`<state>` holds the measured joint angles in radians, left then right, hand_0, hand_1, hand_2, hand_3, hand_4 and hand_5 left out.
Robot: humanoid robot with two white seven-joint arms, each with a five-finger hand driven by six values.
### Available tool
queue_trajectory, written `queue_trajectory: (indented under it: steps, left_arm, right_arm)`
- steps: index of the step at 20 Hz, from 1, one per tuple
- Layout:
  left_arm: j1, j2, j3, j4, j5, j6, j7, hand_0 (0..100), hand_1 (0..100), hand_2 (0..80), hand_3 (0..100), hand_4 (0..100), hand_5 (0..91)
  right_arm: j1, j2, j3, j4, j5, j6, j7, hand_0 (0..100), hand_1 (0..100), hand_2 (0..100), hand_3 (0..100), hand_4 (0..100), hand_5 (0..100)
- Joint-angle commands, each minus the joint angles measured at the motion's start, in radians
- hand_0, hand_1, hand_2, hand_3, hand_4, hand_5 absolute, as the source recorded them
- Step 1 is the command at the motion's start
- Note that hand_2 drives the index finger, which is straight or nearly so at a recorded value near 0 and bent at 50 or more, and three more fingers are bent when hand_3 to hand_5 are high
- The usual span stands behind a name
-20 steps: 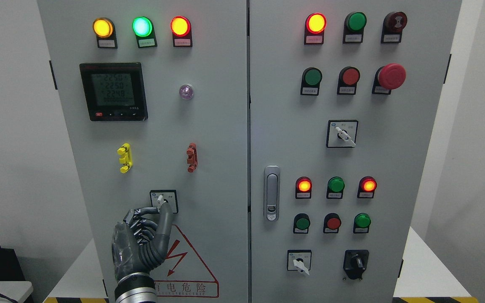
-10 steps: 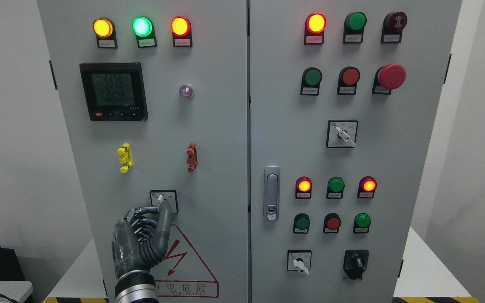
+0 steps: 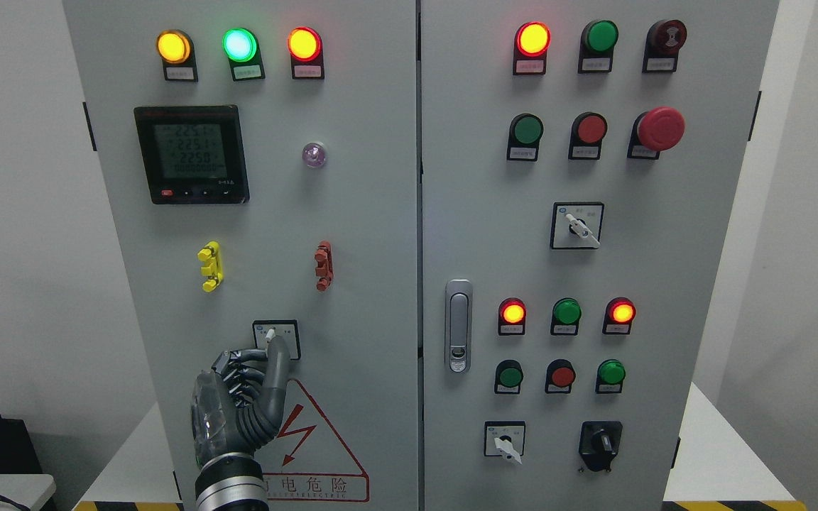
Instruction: Turn on light switch 1
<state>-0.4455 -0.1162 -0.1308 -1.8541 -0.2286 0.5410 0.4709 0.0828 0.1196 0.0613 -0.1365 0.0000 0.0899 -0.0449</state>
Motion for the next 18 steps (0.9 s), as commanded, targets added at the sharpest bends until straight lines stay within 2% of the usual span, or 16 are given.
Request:
queue_trajectory:
  steps: [1,18]
  left_arm:
    - [-0.007,0.000,-0.001,-0.002,0.000,0.007,-0.003,27,36,51.7,81,91,87.4]
    - [-0.018,0.000,-0.003,-0.004,0.000,0.051,-0.005,29,35,52.8,81,91,87.1]
  right_arm:
    - [0.000,0.000,0.000,0.000,-0.018,0.001,0.000,12,39,0,0,0,0]
    - [0.000,0.000,0.000,0.000,-0.017,0.001,0.000,12,39,0,0,0,0]
